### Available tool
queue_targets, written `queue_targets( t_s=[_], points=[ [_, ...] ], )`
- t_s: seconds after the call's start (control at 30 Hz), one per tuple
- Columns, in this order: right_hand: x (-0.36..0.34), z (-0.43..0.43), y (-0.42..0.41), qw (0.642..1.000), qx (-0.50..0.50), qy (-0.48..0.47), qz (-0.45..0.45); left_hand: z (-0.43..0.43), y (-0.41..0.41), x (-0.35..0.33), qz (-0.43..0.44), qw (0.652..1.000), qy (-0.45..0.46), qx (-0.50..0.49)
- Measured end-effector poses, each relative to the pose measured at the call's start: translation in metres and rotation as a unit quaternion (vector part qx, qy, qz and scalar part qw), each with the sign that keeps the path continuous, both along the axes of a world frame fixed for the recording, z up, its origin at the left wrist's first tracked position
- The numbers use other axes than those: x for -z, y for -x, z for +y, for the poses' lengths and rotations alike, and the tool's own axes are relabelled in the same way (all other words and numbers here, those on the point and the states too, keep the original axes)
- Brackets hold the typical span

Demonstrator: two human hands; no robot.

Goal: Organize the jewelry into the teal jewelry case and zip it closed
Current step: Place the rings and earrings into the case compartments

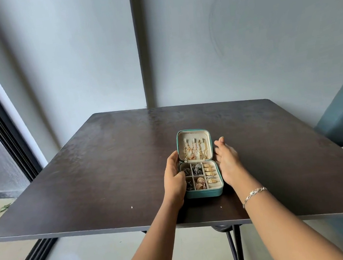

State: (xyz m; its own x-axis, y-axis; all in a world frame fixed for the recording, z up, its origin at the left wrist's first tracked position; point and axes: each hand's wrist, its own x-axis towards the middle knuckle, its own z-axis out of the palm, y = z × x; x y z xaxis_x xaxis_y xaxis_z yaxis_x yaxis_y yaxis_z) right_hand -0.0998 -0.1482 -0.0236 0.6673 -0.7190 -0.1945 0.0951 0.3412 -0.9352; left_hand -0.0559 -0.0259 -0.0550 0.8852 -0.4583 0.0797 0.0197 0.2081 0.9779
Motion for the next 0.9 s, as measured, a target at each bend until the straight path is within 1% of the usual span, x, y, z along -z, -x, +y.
queue_targets(
  t_s=[0.13, 0.27, 0.4, 0.5, 0.6, 0.7, 0.8, 0.9],
  points=[
    [-0.013, -0.011, -0.015, 1.0, 0.02, -0.007, 0.014, 0.0, -0.002, 0.005, -0.018, 0.999, -0.032, -0.01],
    [-0.024, -0.022, -0.026, 1.0, -0.007, -0.02, 0.015, -0.001, -0.003, 0.006, -0.025, 0.998, -0.053, -0.025],
    [-0.028, -0.023, -0.033, 1.0, -0.02, 0.021, 0.01, -0.001, -0.002, 0.006, -0.028, 0.998, -0.047, -0.028],
    [-0.026, -0.021, -0.035, 0.998, -0.011, 0.056, 0.026, -0.001, -0.003, 0.006, -0.026, 0.999, -0.037, -0.029],
    [-0.029, -0.022, -0.037, 0.999, 0.008, 0.049, 0.009, -0.001, -0.003, 0.007, -0.036, 0.998, -0.041, -0.026],
    [-0.034, -0.02, -0.039, 0.999, 0.019, 0.039, 0.001, -0.002, -0.006, 0.011, -0.057, 0.996, -0.055, -0.045],
    [-0.032, -0.02, -0.037, 0.999, 0.028, 0.03, -0.007, -0.002, -0.007, 0.013, -0.043, 0.996, -0.051, -0.058],
    [-0.027, -0.019, -0.034, 0.999, 0.037, 0.025, -0.03, -0.001, -0.002, 0.005, -0.048, 0.997, -0.038, -0.054]
  ],
)
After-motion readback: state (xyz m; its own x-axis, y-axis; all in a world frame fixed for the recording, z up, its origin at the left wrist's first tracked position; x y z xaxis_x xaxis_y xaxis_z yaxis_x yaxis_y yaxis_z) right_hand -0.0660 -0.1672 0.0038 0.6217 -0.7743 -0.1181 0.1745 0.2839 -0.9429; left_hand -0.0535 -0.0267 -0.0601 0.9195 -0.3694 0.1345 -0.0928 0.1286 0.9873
